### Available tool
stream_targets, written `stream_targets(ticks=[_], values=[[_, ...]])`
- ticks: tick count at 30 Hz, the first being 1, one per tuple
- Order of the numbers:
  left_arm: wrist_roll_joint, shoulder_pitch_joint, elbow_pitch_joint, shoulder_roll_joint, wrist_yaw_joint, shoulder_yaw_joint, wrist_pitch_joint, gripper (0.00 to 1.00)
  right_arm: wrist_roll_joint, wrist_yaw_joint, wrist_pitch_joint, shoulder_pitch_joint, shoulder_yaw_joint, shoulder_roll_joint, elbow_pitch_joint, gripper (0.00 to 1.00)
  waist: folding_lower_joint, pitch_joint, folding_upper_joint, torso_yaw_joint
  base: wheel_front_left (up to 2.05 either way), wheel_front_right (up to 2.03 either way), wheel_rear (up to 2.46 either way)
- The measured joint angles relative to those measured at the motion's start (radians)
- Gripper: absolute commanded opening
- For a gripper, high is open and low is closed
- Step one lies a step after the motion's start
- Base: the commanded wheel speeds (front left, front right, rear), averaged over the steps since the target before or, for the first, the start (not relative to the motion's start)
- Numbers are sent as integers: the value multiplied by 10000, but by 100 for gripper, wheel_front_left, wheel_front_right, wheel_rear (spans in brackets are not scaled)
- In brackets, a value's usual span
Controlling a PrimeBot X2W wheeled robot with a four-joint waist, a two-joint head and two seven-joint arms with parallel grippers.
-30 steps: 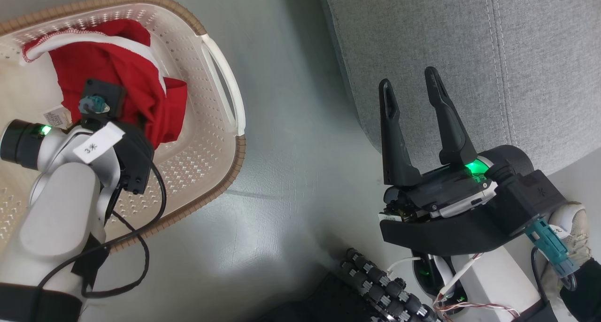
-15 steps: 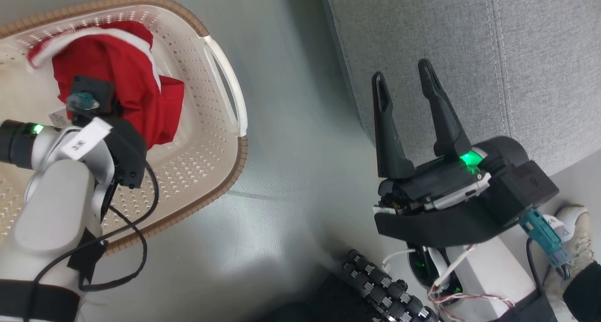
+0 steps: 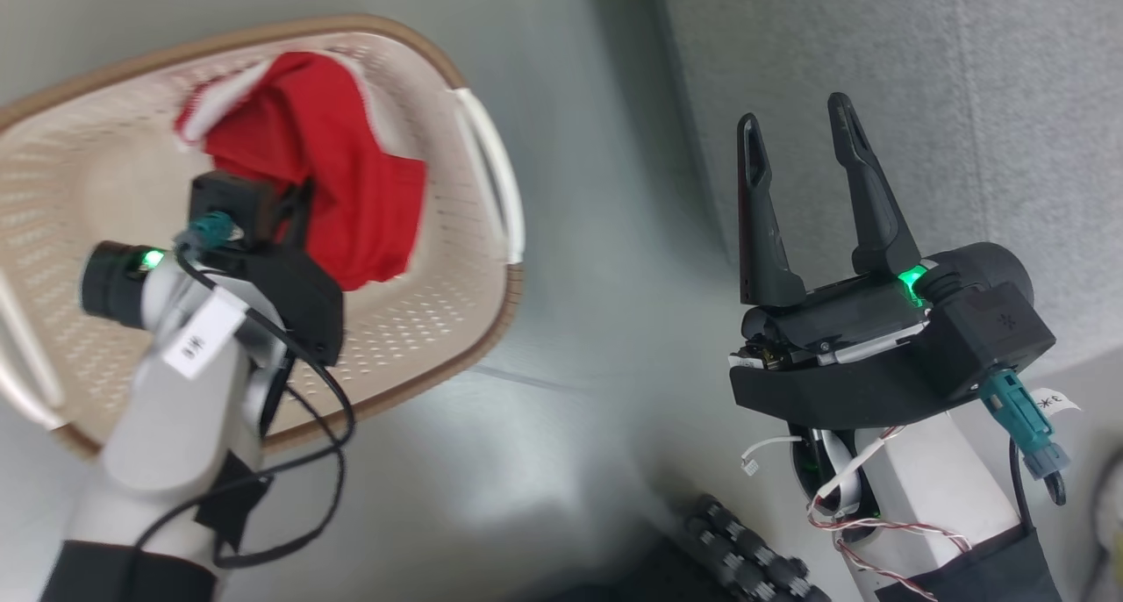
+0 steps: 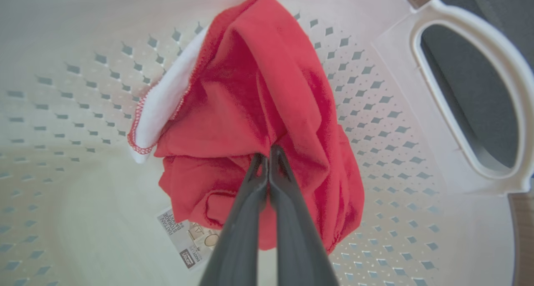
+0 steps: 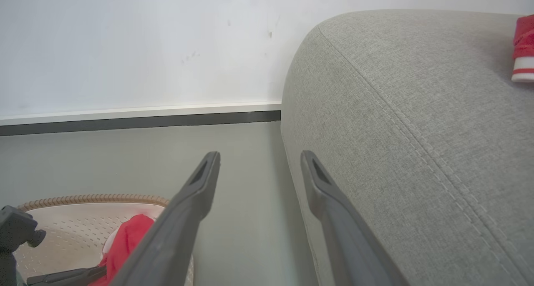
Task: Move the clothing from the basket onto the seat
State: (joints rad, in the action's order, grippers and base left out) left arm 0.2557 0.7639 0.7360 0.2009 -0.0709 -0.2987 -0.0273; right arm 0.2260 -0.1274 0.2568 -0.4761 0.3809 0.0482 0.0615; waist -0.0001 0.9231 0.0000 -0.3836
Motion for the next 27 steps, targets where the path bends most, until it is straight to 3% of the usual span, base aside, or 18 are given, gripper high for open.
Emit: stream_targets(ticks=[18,27], values=[[606,-1131,-709,-853,-100,157,2257,0,-525,0,0,92,-359,598,-748,100,0,-1817,-1,1817,0,0,0],[715,-1778,-1419,-1080,-100,330,2654,0,-520,0,0,624,-441,838,-1185,100,-1,-3046,-1,2497,0,0,0]])
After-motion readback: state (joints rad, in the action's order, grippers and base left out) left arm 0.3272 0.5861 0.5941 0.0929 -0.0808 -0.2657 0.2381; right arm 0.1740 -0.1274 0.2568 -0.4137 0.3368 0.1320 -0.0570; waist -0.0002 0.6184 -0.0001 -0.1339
